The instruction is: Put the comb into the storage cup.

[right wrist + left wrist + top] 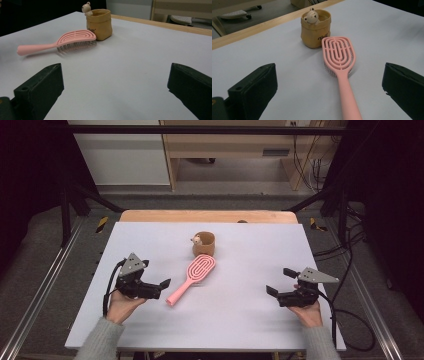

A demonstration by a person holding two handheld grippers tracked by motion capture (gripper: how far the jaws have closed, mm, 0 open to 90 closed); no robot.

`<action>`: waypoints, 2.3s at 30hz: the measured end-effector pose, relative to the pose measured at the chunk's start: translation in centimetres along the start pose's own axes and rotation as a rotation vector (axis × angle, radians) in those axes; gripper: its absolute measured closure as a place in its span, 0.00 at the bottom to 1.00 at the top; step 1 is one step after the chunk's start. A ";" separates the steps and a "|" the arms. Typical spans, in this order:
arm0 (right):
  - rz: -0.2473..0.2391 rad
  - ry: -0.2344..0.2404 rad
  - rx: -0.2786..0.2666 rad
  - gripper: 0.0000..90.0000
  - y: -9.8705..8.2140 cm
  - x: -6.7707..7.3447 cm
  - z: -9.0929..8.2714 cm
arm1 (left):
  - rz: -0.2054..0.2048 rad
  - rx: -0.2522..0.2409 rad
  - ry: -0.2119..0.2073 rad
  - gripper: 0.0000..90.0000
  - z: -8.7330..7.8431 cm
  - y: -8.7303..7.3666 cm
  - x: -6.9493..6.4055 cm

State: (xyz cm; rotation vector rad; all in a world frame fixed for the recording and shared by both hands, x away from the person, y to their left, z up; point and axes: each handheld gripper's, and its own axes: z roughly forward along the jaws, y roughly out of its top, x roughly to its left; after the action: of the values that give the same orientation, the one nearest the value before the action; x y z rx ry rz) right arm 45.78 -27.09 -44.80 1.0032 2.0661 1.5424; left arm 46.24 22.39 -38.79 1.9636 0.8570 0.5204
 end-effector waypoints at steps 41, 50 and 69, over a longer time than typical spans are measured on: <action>0.005 -0.001 0.002 0.01 0.0 0.0 0.0 | 0.062 0.164 -0.012 0.00 4.7 1.7 -1.6; 0.003 -0.001 0.006 0.01 -0.1 0.0 0.1 | 0.064 0.198 -0.008 0.00 5.7 1.6 -1.8; 0.003 -0.002 0.008 0.01 -0.1 0.0 0.1 | 0.046 0.280 -0.014 0.00 7.7 1.2 -2.0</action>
State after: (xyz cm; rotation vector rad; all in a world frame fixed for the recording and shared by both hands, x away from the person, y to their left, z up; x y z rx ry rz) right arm 45.83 -27.06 -44.89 1.0111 2.0723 1.5348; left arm 50.32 16.13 -41.65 2.2427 0.9172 0.4307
